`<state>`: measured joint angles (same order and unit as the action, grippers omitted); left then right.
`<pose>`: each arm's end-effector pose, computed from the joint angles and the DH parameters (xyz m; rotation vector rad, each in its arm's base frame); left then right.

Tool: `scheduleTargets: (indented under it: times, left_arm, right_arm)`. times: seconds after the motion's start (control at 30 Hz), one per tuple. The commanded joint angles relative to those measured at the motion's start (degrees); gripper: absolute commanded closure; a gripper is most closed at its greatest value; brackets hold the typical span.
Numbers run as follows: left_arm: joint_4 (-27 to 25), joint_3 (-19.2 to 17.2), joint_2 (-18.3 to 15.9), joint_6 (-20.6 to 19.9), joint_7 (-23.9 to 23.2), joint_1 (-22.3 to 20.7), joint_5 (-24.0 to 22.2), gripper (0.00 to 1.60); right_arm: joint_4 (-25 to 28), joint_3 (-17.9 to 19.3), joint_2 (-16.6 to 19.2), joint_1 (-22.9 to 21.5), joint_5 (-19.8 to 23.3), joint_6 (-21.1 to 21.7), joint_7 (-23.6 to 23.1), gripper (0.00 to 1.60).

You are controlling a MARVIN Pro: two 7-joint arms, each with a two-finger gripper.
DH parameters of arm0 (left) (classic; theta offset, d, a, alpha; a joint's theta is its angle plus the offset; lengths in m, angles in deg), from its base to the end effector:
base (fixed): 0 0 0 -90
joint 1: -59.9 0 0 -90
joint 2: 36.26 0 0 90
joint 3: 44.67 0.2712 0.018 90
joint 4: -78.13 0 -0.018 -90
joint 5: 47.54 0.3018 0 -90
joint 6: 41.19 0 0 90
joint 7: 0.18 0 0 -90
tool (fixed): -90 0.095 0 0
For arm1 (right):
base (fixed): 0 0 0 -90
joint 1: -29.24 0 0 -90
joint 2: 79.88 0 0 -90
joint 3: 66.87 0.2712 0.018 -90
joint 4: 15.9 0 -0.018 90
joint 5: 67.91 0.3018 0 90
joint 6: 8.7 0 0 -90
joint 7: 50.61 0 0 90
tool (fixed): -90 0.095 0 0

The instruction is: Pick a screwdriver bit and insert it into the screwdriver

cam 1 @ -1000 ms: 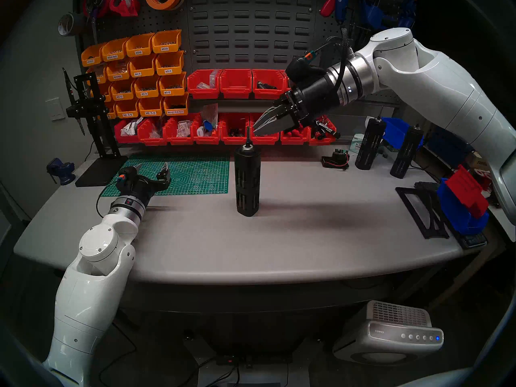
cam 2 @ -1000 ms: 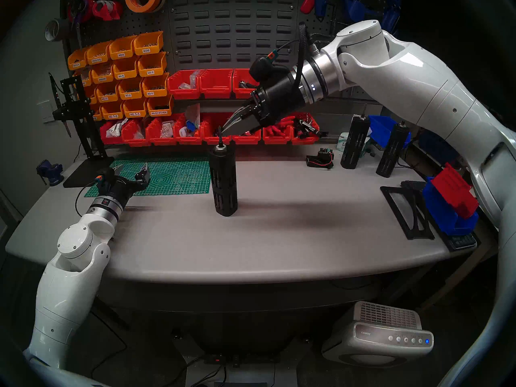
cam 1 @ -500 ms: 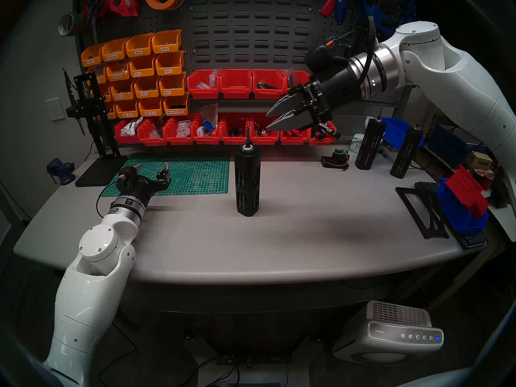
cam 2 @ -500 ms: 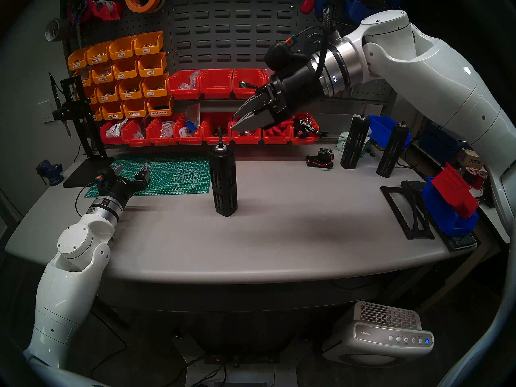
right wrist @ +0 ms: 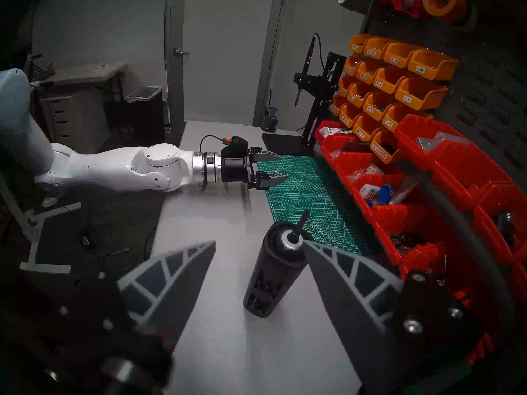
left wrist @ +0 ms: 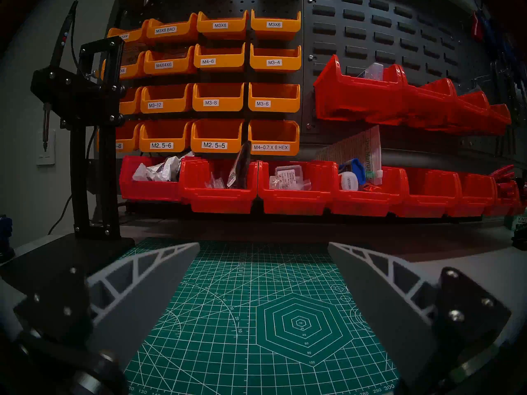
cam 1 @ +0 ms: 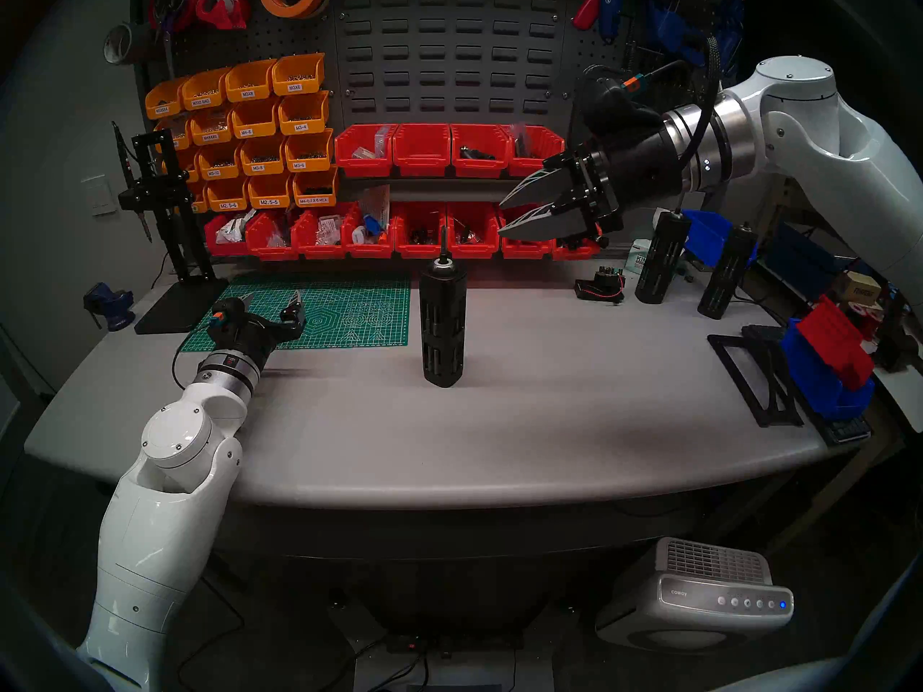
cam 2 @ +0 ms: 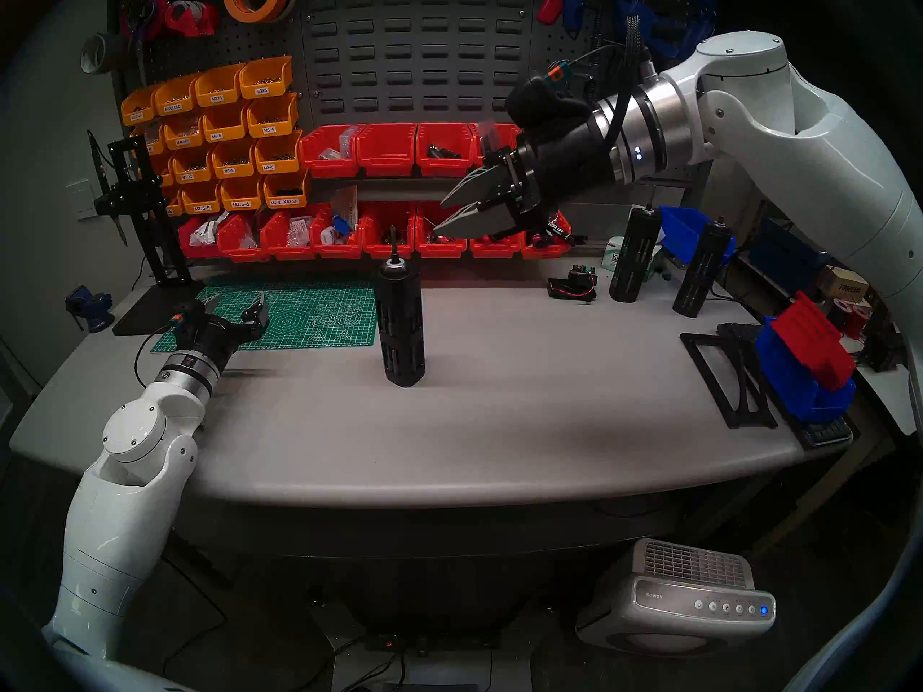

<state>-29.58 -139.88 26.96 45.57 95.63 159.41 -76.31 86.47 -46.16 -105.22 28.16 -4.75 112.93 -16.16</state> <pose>0.3731 0.1176 -0.2030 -2.1120 -0.0743 -2.3148 0.3810 0.0057 0.0740 -1.6453 -1.6195 -1.1739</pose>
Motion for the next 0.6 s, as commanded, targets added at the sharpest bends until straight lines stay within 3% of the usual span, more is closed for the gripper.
scheduleTargets:
  times: [0.0, 0.1, 0.2, 0.23, 0.57]
  left_arm:
    - [-1.6, -0.6, -0.1, 0.8, 0.0, -1.4, -0.1, 0.0]
    - [-1.5, -0.6, -0.1, 0.8, 0.0, -1.4, -0.1, 0.0]
    - [-1.6, -0.6, -0.1, 0.8, 0.0, -1.4, -0.1, 0.0]
    - [-1.6, -0.6, -0.1, 0.8, 0.0, -1.4, -0.1, 0.0]
    - [-1.6, -0.6, -0.1, 0.8, 0.0, -1.4, -0.1, 0.0]
  right_arm:
    - [3.4, 3.4, 6.4, 2.2, 2.4, -1.4, 4.3, 0.38]
    - [5.3, 4.0, 9.5, 3.4, 3.4, -2.4, 6.8, 0.38]
    - [5.7, 4.6, 9.8, 4.6, 3.8, -2.7, 8.5, 0.38]
    - [7.7, 4.6, 12.5, 5.3, 4.6, -3.5, 10.1, 0.39]
    - [10.8, 5.1, 15.0, 9.2, 6.6, -6.2, 16.5, 0.37]
